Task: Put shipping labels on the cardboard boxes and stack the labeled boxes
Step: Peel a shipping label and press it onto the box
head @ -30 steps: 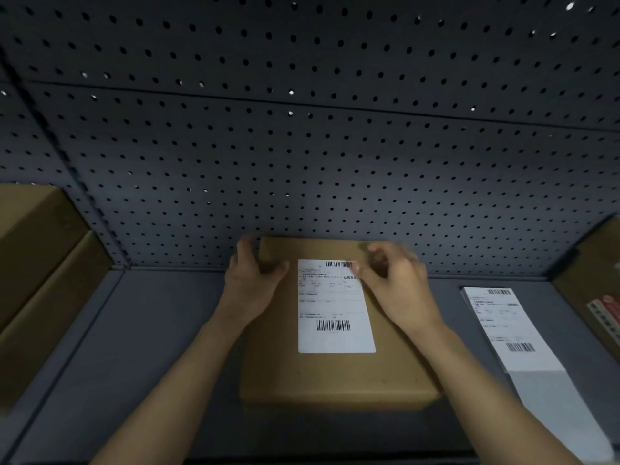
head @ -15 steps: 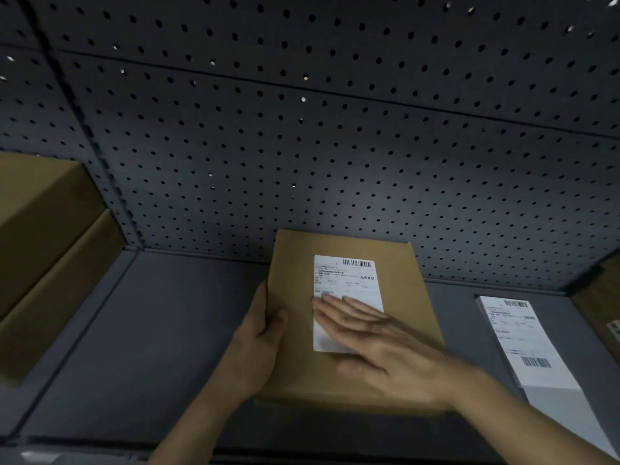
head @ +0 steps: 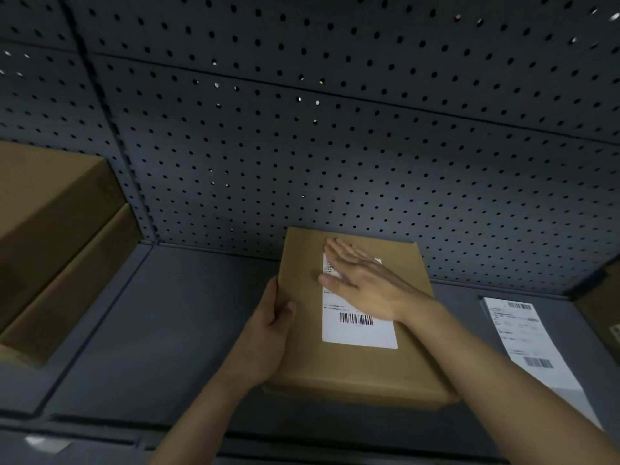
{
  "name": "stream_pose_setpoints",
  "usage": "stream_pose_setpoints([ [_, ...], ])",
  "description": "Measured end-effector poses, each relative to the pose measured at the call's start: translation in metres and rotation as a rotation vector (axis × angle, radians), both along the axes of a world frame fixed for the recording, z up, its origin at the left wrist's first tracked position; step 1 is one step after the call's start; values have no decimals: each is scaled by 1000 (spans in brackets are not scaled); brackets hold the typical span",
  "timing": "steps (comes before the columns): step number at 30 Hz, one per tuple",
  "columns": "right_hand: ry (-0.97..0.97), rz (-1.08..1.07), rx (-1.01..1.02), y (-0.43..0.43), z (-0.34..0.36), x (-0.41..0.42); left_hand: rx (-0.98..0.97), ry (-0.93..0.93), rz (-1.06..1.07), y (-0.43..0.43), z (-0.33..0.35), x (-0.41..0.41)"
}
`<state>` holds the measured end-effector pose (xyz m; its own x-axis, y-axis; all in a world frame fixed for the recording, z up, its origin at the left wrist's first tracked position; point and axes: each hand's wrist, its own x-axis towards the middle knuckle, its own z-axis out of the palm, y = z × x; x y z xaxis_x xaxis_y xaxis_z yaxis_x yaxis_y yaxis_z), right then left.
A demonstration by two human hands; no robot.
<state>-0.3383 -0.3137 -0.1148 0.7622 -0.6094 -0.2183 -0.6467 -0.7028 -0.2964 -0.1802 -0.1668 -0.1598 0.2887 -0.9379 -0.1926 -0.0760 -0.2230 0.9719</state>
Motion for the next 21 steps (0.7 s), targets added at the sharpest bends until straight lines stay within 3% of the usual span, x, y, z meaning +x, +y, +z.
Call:
stream_pose_setpoints([
  [4,-93,-50,-96,34,1,2,-9,68,12,-2,-5,0],
  [8,-34,-63,-177,60,-15,11,-13,103,51,-4,-9,-1],
  [21,-12,-236,-142,49,-25,-2,18,106,102,-2,-4,-4],
])
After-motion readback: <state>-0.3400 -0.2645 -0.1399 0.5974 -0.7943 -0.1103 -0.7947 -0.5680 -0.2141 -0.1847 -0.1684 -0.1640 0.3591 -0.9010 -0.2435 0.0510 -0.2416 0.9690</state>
